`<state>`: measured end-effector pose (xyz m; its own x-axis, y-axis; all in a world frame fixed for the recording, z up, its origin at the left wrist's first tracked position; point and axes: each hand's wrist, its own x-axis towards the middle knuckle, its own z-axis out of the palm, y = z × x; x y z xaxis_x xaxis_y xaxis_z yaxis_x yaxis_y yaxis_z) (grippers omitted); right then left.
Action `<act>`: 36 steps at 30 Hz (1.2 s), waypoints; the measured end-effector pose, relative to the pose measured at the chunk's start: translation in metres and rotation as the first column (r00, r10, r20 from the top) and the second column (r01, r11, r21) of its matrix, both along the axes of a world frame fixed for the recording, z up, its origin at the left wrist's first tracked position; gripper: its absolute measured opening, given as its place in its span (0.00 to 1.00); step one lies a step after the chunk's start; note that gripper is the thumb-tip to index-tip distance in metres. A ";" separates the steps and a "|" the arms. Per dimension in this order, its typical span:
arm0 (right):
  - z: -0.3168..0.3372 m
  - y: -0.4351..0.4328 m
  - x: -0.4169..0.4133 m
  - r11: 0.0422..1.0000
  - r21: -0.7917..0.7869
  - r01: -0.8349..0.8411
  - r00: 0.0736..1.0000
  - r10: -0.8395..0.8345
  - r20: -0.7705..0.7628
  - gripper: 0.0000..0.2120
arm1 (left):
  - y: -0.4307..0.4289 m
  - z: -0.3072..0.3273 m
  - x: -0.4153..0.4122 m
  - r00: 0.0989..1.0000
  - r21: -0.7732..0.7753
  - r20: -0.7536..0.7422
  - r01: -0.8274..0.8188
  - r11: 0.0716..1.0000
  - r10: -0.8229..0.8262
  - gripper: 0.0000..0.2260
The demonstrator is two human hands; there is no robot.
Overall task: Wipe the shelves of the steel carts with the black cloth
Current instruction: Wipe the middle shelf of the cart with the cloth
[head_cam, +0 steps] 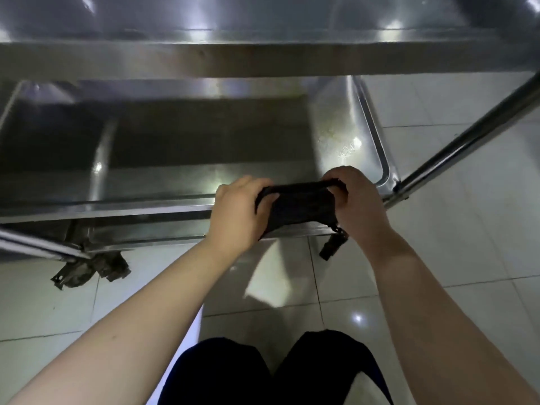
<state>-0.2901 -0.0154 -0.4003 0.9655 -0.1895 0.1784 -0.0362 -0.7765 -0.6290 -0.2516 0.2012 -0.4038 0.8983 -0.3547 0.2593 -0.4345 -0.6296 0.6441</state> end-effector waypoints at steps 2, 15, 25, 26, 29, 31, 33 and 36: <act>-0.002 -0.006 0.012 1.000 -0.003 0.010 0.999 -0.010 0.042 0.12 | -0.006 -0.005 0.014 0.999 -0.037 0.052 -0.001 0.999 0.003 0.08; -0.023 0.022 0.105 0.899 -0.432 0.071 0.984 -0.135 -0.118 0.21 | -0.006 -0.028 0.114 0.989 0.436 -0.055 -0.100 0.894 0.138 0.20; -0.065 0.038 0.104 0.884 -0.429 -0.187 0.913 -0.005 -0.408 0.30 | 0.001 -0.068 0.108 0.999 0.541 -0.010 -0.034 0.840 0.047 0.25; -0.065 0.031 0.101 0.885 -0.431 -0.176 0.912 -0.018 -0.410 0.31 | -0.004 -0.069 0.108 0.999 0.536 -0.008 -0.026 0.844 0.036 0.25; -0.063 -0.010 0.092 0.903 -0.413 -0.118 0.891 -0.087 -0.445 0.31 | -0.014 -0.071 0.115 1.000 0.535 -0.017 -0.006 0.845 0.018 0.25; -0.061 -0.049 0.083 0.903 -0.425 -0.064 0.873 -0.156 -0.462 0.32 | -0.018 -0.070 0.124 0.999 0.537 -0.020 -0.010 0.843 0.025 0.25; -0.057 -0.081 0.075 0.889 -0.456 -0.028 0.847 -0.221 -0.484 0.32 | -0.019 -0.068 0.137 0.999 0.550 -0.002 -0.030 0.835 0.037 0.24; -0.056 -0.087 0.072 0.868 -0.496 -0.011 0.818 -0.277 -0.504 0.32 | -0.010 -0.070 0.155 0.996 0.606 0.007 -0.075 0.792 0.089 0.24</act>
<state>-0.2179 -0.1025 -0.4564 0.8945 -0.3588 -0.2667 -0.3826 -0.9230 -0.0415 -0.0962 0.1912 -0.4740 0.9338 -0.3577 -0.0018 -0.3545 -0.9263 0.1279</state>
